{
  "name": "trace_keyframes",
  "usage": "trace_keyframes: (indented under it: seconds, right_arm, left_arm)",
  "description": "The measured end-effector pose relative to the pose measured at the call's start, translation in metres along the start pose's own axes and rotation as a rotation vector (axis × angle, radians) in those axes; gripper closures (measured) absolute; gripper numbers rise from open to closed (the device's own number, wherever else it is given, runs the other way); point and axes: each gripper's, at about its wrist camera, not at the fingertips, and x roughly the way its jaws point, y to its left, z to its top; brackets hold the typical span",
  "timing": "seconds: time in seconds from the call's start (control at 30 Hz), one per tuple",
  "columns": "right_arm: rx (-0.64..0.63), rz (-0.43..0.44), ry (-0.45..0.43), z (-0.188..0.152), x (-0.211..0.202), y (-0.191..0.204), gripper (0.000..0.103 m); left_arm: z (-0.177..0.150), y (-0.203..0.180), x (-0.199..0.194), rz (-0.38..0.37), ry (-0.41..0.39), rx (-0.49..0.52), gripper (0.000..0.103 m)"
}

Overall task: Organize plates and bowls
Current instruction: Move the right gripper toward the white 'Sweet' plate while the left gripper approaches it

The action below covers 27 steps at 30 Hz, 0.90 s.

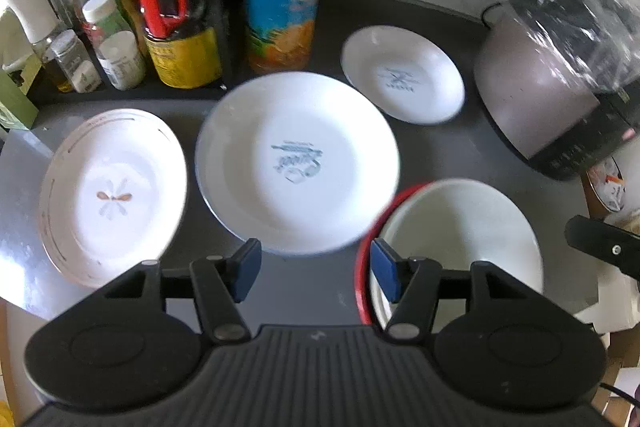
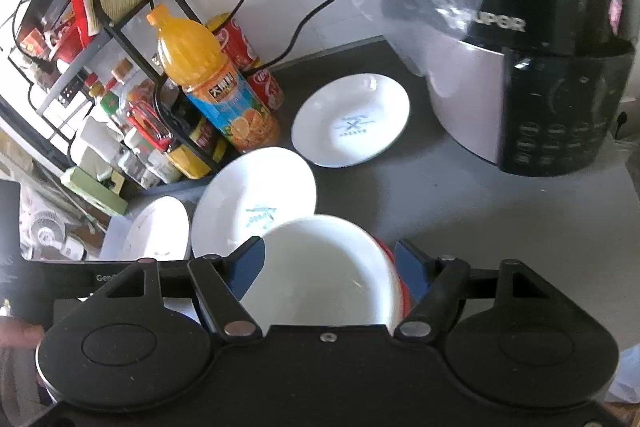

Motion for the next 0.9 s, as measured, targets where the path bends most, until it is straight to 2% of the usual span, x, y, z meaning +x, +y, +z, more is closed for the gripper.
trace_keyframes:
  seconds: [0.33, 0.6, 0.9]
  right_arm:
    - [0.046, -0.033, -0.027, 0.023, 0.031, 0.031, 0.029]
    - [0.078, -0.045, -0.004, 0.034, 0.061, 0.051, 0.029]
    - [0.089, -0.068, 0.044, 0.043, 0.099, 0.061, 0.031]
  left_arm:
    - [0.039, 0.045, 0.013, 0.000, -0.002, 0.030, 0.044]
    - [0.062, 0.075, 0.031, 0.012, -0.003, 0.046, 0.044]
    - [0.071, 0.102, 0.062, 0.024, 0.012, 0.051, 0.045]
